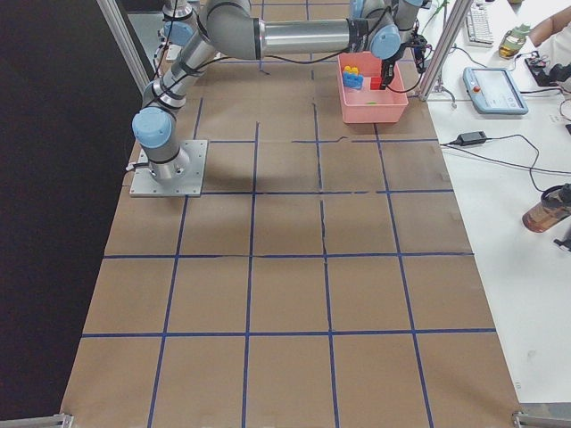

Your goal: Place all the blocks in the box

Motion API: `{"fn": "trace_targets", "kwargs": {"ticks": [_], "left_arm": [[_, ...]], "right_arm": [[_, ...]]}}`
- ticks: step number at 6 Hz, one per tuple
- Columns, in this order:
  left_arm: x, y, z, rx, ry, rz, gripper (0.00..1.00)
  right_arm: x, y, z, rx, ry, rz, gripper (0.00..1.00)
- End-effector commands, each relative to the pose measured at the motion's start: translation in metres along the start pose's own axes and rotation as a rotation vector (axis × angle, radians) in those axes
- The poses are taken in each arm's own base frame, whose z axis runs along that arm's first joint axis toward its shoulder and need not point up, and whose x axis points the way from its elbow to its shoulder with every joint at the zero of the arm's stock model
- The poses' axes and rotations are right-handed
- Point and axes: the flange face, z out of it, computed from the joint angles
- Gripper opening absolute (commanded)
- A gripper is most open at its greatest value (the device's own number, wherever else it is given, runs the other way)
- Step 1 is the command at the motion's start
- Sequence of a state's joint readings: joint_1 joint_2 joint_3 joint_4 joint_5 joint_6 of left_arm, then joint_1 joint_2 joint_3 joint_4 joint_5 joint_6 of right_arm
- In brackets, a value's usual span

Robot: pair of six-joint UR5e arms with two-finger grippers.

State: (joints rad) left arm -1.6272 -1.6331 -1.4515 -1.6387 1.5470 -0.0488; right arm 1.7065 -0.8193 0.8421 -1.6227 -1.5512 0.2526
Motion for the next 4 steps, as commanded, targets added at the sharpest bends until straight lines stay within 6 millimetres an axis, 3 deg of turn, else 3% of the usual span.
{"fn": "trace_targets", "kwargs": {"ticks": [1,2,3,4], "left_arm": [[-0.001,0.002,-0.002,0.006,0.001,-0.001,0.99],[-0.001,0.003,-0.003,0.008,0.001,-0.001,0.99],[-0.001,0.003,-0.003,0.008,0.001,-0.001,0.99],[-0.001,0.003,-0.003,0.008,0.001,-0.001,0.99]], "right_arm": [[-0.047,-0.002,0.075,-0.018,0.003,0.000,0.15],[-0.047,-0.005,0.099,-0.035,0.009,-0.004,0.21],[-0.047,-0.004,0.104,-0.042,0.013,-0.007,0.74],[-0.045,-0.005,0.098,-0.033,0.010,-0.004,0.99]]}}
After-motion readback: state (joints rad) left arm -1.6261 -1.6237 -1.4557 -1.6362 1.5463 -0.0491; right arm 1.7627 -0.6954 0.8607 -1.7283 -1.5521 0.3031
